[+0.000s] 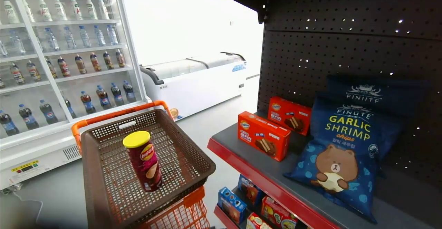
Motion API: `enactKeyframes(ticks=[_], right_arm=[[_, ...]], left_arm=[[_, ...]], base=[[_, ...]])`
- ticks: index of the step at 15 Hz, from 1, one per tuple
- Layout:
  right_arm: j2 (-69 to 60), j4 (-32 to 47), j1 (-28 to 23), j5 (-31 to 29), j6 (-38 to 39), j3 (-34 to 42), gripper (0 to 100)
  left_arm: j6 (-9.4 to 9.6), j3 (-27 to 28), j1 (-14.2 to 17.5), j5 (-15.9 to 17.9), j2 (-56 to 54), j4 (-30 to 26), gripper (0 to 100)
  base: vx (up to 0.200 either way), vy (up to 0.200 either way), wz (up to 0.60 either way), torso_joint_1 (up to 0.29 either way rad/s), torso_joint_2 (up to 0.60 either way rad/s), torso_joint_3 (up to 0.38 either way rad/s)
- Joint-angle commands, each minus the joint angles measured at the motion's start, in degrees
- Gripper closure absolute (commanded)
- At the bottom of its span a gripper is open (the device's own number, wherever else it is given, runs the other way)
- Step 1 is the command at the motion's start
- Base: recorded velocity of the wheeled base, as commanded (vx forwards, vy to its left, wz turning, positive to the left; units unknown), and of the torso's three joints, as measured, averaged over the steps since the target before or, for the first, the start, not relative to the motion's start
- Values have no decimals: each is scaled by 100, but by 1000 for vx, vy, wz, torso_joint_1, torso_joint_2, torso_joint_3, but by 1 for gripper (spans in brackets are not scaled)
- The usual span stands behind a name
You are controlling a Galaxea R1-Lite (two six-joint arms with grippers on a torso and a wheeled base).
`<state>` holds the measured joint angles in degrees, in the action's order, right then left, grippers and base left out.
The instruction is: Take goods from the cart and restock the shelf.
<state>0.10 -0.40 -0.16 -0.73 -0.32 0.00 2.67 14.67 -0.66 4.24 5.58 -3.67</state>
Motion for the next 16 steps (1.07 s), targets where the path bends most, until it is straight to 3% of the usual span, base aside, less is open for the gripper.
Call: enactKeyframes(ticks=[1, 3, 5, 7, 10, 12, 13, 16], right_arm=[[8, -4, 7, 3, -3, 0, 0], [8, -4, 7, 3, -3, 0, 0], [8, -4, 7, -6, -3, 0, 0], [8, -4, 7, 3, -3, 0, 0], [8, -4, 7, 3, -3, 0, 0], [8, -4, 7, -6, -3, 0, 0], [8, -4, 7, 3, -3, 0, 0], [8, -4, 7, 3, -3, 0, 0]], left_arm=[[76, 2445, -171, -11, 2843, -380, 0], [348, 2717, 119, -503, 3678, -380, 0], [392, 2462, 294, -679, 4293, -222, 0], [260, 2119, 277, -565, 4768, -90, 0], [243, 1935, 198, -222, 5436, -2, 0], [111, 1794, 198, 165, 5910, 569, 0], [93, 1636, 259, 217, 6394, 1281, 0], [102, 1539, 268, 235, 7185, 1949, 0]], base=[[0, 0, 0, 0, 0, 0], [0, 0, 0, 0, 0, 0], [0, 0, 0, 0, 0, 0], [0, 0, 0, 0, 0, 0], [0, 0, 0, 0, 0, 0], [0, 0, 0, 0, 0, 0], [0, 0, 0, 0, 0, 0], [0, 0, 0, 0, 0, 0]])
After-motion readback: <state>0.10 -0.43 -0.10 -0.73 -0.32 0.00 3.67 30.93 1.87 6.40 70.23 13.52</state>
